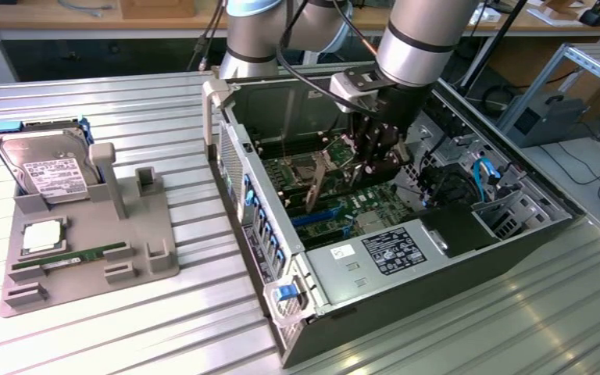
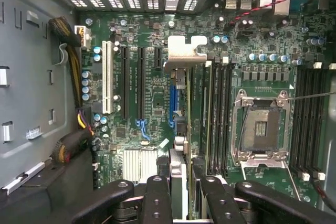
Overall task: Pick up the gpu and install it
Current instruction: 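Insert the gpu into the slot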
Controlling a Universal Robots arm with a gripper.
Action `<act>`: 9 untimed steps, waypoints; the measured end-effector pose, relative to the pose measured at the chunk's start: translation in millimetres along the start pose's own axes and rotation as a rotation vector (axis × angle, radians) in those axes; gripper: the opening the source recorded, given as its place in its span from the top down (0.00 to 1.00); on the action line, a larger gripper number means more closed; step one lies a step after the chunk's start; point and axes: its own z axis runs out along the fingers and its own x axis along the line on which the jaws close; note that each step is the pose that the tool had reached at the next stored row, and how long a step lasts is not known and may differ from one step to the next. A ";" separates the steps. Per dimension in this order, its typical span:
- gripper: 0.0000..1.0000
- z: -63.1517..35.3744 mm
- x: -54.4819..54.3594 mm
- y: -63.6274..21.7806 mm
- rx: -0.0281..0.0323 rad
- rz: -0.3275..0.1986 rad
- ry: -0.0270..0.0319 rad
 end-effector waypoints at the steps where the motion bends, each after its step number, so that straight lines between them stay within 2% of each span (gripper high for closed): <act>1: 0.73 0.0 1.2 0.1 0.0000 0.000 -0.0001; 9: 0.73 0.4 8.5 0.4 0.0001 0.000 -0.0001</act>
